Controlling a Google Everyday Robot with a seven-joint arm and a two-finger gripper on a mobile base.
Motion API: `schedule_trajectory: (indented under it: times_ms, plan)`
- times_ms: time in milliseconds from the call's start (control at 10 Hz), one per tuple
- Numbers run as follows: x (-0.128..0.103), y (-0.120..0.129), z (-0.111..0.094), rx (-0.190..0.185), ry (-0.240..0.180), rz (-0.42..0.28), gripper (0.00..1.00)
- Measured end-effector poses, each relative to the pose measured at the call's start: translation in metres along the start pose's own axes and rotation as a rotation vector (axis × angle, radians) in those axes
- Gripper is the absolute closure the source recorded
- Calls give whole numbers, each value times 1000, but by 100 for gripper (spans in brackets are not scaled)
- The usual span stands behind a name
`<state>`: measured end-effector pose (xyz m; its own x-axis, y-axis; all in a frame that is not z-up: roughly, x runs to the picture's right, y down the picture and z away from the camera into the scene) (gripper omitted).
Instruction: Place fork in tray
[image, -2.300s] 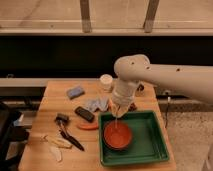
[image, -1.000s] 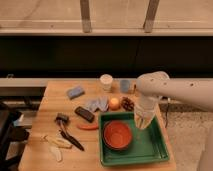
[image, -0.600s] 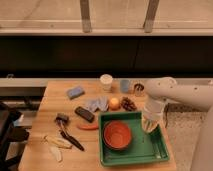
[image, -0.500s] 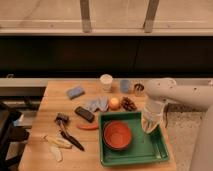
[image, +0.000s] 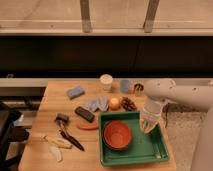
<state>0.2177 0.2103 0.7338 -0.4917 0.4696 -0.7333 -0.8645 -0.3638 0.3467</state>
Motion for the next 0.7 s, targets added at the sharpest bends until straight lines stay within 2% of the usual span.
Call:
schedule_trajectory:
  times_ms: [300,500,600,700]
  plan:
    - [1,2,-8,-9,-12,-5,27]
    - [0,5,-20,-21,-48,1,27]
    - [0,9,-33,-39,-77,-2,27]
    - [0,10,-38,-49,-88,-2,27]
